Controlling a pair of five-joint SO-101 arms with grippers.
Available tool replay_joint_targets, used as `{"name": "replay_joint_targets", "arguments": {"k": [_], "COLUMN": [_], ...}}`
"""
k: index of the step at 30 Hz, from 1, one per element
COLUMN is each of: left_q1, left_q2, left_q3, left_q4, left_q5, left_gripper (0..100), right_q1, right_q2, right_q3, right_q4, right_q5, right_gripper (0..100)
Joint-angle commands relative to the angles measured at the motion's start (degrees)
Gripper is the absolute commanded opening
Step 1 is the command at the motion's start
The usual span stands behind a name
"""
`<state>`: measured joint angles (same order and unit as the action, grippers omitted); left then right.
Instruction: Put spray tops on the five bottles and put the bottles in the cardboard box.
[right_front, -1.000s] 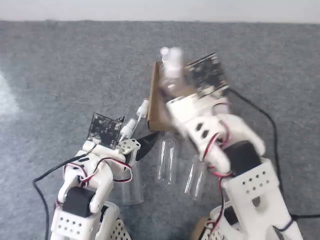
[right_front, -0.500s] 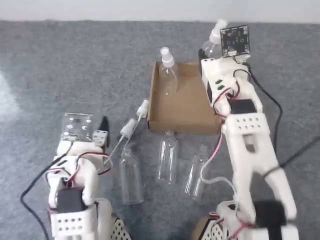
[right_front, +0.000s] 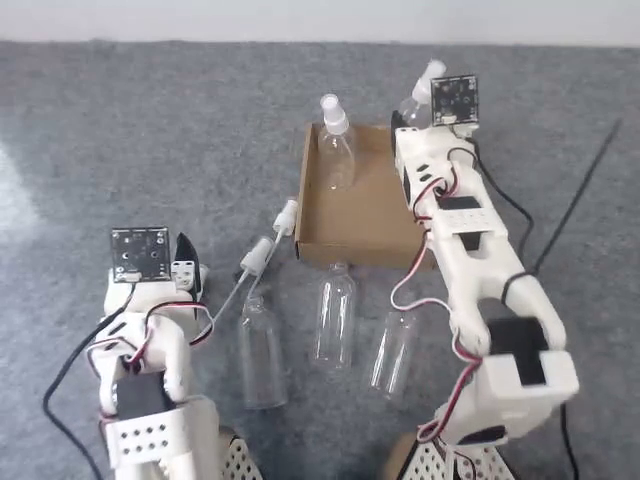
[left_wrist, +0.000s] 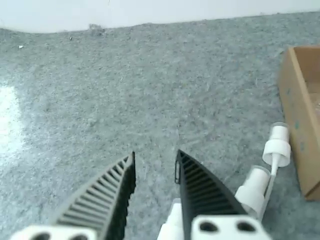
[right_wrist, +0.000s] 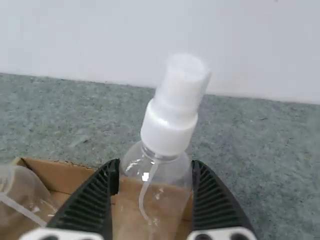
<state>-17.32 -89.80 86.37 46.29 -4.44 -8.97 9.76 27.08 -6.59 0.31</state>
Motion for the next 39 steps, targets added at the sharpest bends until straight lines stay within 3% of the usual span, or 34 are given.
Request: {"name": "replay_joint_targets", "arguments": {"k": [1,14,21,39], "left_q1": [-0.2,-0.2,-0.2,-0.2], "left_q2": [-0.7,-0.7,-0.7,-0.7], "left_q3": [-0.3,0.3,0.4,0.5], "left_q4": [-1.6,-1.8,-1.9,-1.9], "left_q5": [-0.4,-0.4,-0.4,-0.3], "left_gripper": [12,12,12,12], "right_q1": [-0.6,-0.7,-1.9,-1.8], "right_q2": [1.4,2.6,2.3,2.2], "right_q3": [-5.6,-2.5,0.2,0.3], "right_q4": [-1.5,-2.0,-2.0,-2.0], "right_q5": [-0.5,-0.3,-0.3,-0.2], "right_gripper": [0.6,1.5,13.5,13.9]}}
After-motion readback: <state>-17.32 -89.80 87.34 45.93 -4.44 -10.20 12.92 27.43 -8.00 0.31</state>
